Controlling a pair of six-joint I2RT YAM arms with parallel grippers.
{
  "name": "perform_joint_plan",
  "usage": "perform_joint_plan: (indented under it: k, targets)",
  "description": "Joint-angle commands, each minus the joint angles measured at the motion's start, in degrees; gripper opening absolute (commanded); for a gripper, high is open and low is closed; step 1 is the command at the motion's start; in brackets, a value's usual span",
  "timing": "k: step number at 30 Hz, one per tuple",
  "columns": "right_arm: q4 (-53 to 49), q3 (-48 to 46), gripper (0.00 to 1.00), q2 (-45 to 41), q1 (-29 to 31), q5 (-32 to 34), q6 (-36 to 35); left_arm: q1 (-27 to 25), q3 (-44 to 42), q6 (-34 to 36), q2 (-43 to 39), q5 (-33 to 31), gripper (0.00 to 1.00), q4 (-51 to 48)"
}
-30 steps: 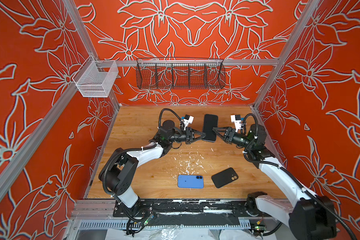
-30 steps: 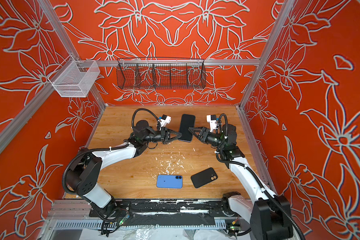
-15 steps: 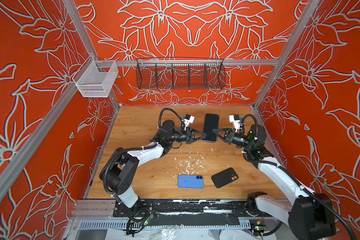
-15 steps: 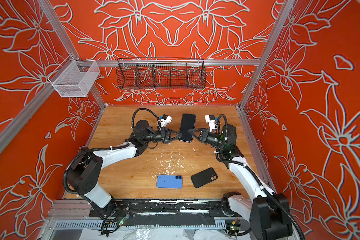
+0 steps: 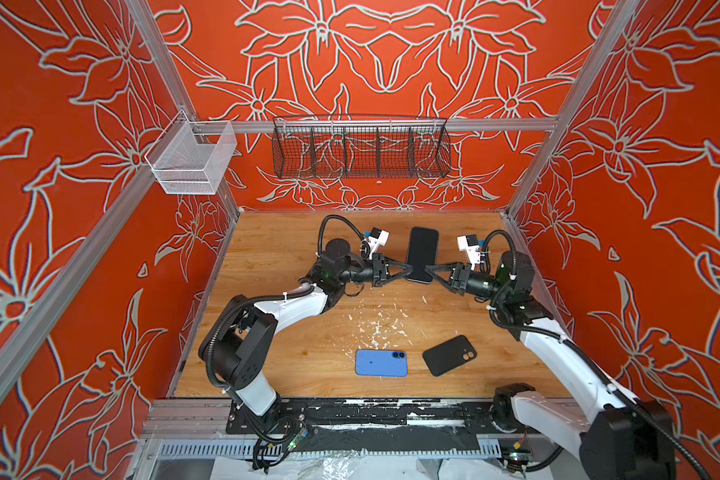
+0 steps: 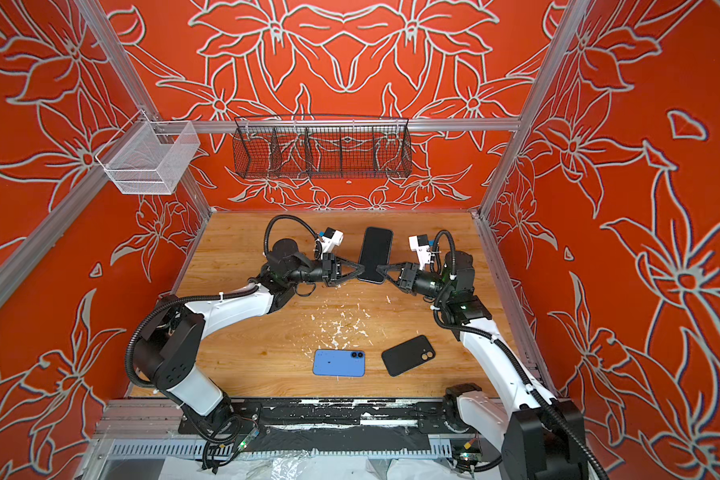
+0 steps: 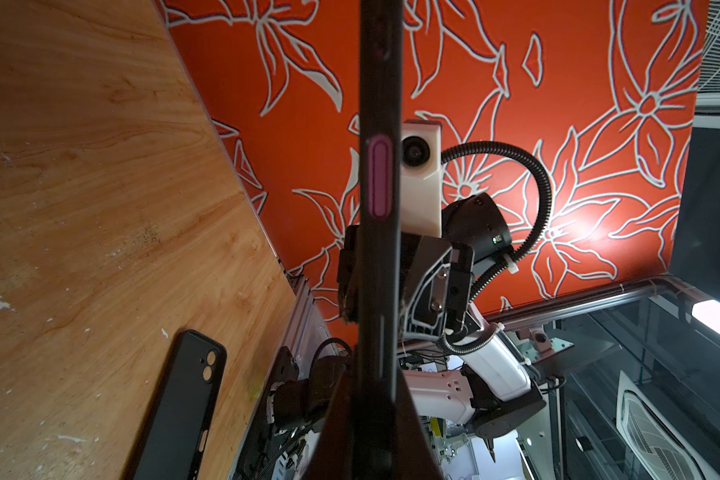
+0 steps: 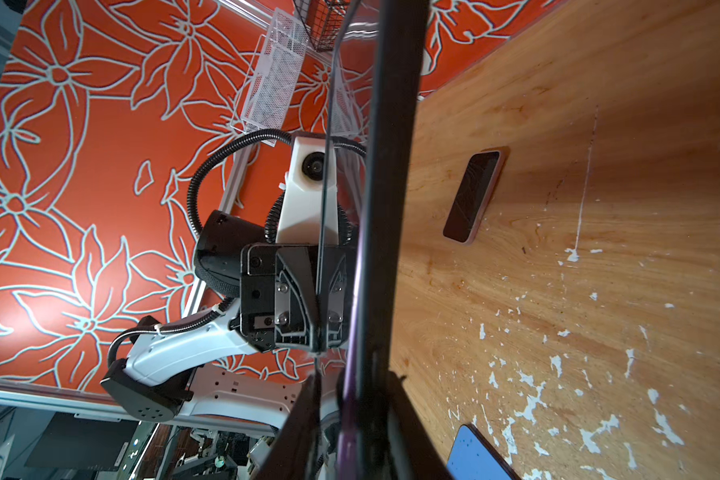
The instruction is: Put the phone into the phone case
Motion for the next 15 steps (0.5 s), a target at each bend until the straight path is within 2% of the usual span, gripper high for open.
perform_joint_plan:
  k: [1,7,9,10,12,15]
  targets:
    - [6.1,-1.4,0.20,-0.6,0.3,-3.3,3.7,0.3,2.2,0.4,-0.3,0.0,0.00,5.2]
    - [5.4,-0.9,0.07,-0.7,0.3,-3.5,3.5,0.2,2.5,-0.5,0.1,-0.3,0.00,5.8]
    - [5.7,-0.9,0.06,-0.6,0.2,-4.0,3.8,0.3,2.5,-1.8,0.5,-0.4,0.00,7.3]
    - [5.8,-1.0,0.09,-0.6,0.2,-4.2,4.0,0.3,2.5,-2.7,0.8,-0.4,0.00,8.4]
    - [6.4,-1.6,0.25,-0.3,0.2,-4.7,4.4,0.3,2.6,-5.3,1.7,-0.6,0.00,11.9]
    - [7.7,-2.7,0.36,-0.2,0.3,-5.1,5.6,0.3,3.1,-9.0,3.5,-0.6,0.00,17.0]
